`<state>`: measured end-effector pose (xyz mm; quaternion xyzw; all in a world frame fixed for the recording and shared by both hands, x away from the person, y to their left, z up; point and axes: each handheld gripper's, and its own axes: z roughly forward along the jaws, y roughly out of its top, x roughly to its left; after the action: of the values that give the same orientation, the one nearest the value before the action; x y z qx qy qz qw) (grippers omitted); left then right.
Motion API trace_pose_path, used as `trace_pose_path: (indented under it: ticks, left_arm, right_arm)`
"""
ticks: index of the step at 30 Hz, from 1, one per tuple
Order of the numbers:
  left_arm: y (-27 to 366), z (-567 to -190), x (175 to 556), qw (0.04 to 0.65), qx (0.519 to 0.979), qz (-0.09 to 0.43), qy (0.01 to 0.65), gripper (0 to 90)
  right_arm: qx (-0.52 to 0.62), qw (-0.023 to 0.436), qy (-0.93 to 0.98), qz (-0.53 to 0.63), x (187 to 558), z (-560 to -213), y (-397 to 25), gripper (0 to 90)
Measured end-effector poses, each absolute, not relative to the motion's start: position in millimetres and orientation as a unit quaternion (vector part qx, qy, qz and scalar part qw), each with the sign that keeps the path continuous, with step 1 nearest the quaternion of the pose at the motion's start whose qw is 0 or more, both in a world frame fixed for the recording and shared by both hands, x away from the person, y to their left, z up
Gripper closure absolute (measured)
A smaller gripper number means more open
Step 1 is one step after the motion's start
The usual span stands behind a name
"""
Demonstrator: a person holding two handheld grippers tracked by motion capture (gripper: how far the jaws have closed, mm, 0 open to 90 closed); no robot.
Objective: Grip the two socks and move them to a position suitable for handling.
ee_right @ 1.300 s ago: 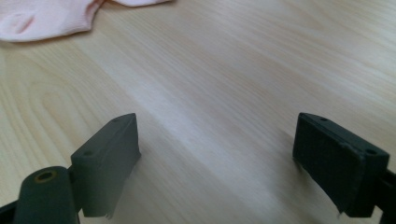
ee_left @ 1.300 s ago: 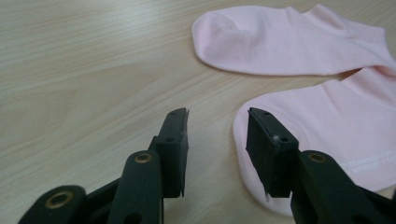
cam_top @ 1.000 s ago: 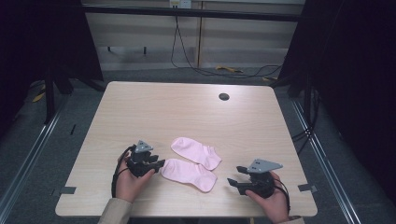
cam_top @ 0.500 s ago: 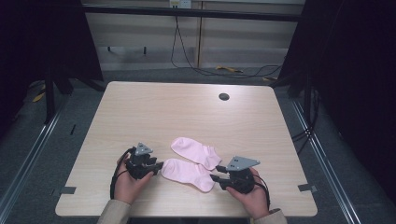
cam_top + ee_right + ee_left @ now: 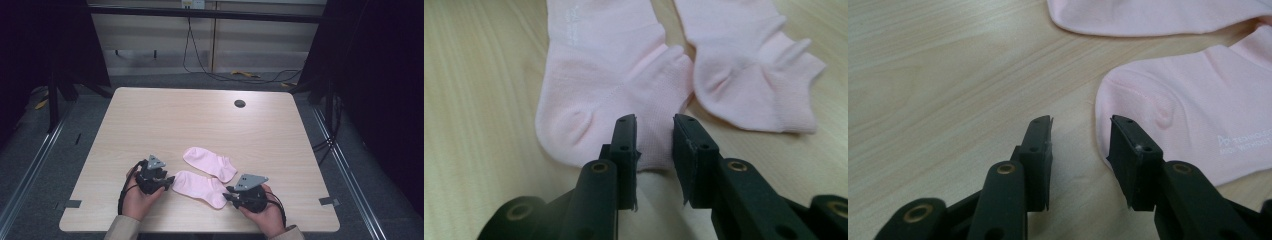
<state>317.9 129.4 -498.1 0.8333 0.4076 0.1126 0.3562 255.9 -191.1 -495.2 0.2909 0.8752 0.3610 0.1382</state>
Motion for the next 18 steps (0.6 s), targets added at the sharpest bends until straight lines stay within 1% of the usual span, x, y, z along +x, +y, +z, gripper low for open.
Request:
trace_pose_path:
  ticks: [5, 9, 10, 14, 15, 17, 18]
  left_arm:
    - [127.4, -497.4, 318.0, 0.365, 0.831, 0.107, 0.405, 62.5]
    - [126.1, -499.8, 318.0, 0.363, 0.833, 0.109, 0.404, 61.9]
    - [126.5, -499.8, 318.1, 0.362, 0.833, 0.110, 0.403, 64.0]
    - [126.0, -499.4, 316.9, 0.355, 0.841, 0.116, 0.392, 67.0]
    - [126.0, -499.4, 316.9, 0.355, 0.841, 0.115, 0.391, 71.1]
    - [125.3, -499.3, 316.7, 0.358, 0.842, 0.112, 0.389, 75.1]
    - [124.8, -499.3, 316.3, 0.359, 0.841, 0.109, 0.390, 75.1]
  right_arm:
    - [0.312, 0.152, 0.856, 0.382, 258.2, -492.2, -197.9, 69.8]
    - [0.318, 0.145, 0.854, 0.386, 259.4, -494.9, -200.1, 70.1]
    - [0.312, 0.141, 0.856, 0.386, 259.2, -496.4, -198.9, 70.2]
    - [0.309, 0.141, 0.859, 0.383, 258.0, -497.7, -196.5, 70.1]
    - [0.305, 0.144, 0.862, 0.379, 257.3, -498.6, -194.6, 70.8]
    - [0.304, 0.143, 0.862, 0.379, 256.9, -498.9, -194.1, 71.5]
    - [0.305, 0.141, 0.862, 0.380, 256.7, -499.1, -194.0, 72.0]
